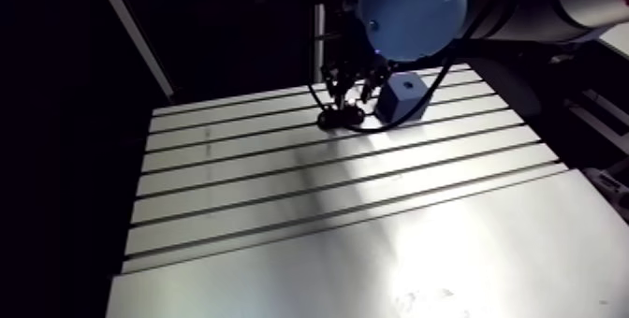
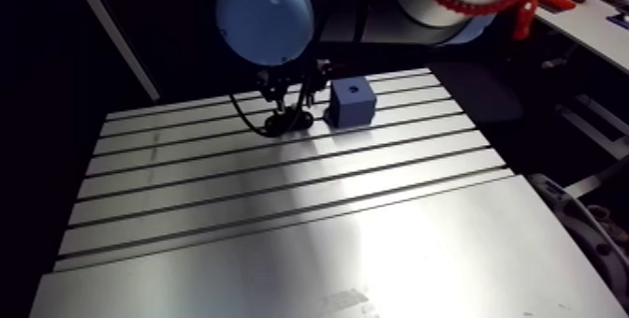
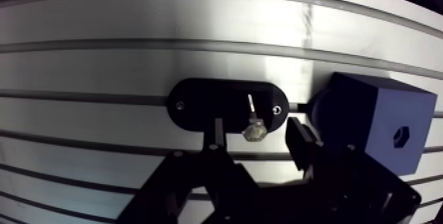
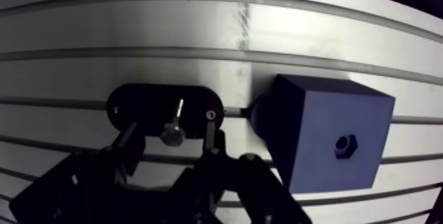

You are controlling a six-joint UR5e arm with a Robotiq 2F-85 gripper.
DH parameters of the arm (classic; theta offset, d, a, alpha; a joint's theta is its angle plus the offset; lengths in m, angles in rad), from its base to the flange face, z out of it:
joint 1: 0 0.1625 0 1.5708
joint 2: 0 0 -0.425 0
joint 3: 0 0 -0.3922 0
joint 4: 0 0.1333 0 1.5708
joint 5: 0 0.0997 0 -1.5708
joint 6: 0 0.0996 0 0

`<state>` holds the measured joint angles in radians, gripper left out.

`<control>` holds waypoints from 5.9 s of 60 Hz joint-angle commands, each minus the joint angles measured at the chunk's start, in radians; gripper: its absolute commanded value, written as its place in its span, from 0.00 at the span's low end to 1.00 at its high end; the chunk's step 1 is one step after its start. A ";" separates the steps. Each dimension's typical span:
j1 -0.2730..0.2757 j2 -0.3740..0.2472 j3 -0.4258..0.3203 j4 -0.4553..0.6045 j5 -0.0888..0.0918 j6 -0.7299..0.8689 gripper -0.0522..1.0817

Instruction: Pick up the M10 bolt and insert it into the hex recess until seated.

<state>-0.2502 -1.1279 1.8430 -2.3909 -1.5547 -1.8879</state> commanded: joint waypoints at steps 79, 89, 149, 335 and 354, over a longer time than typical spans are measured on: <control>0.006 -0.002 0.005 -0.018 -0.003 0.003 0.57; 0.006 0.000 0.005 -0.018 -0.003 0.003 0.57; 0.006 0.000 0.005 -0.018 -0.006 0.003 0.61; -0.070 -0.027 -0.494 0.745 -0.097 -0.007 0.82; -0.112 0.030 -0.522 0.747 -0.088 -0.065 0.83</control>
<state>-0.3354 -1.1318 1.3386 -1.6508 -1.6438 -1.9290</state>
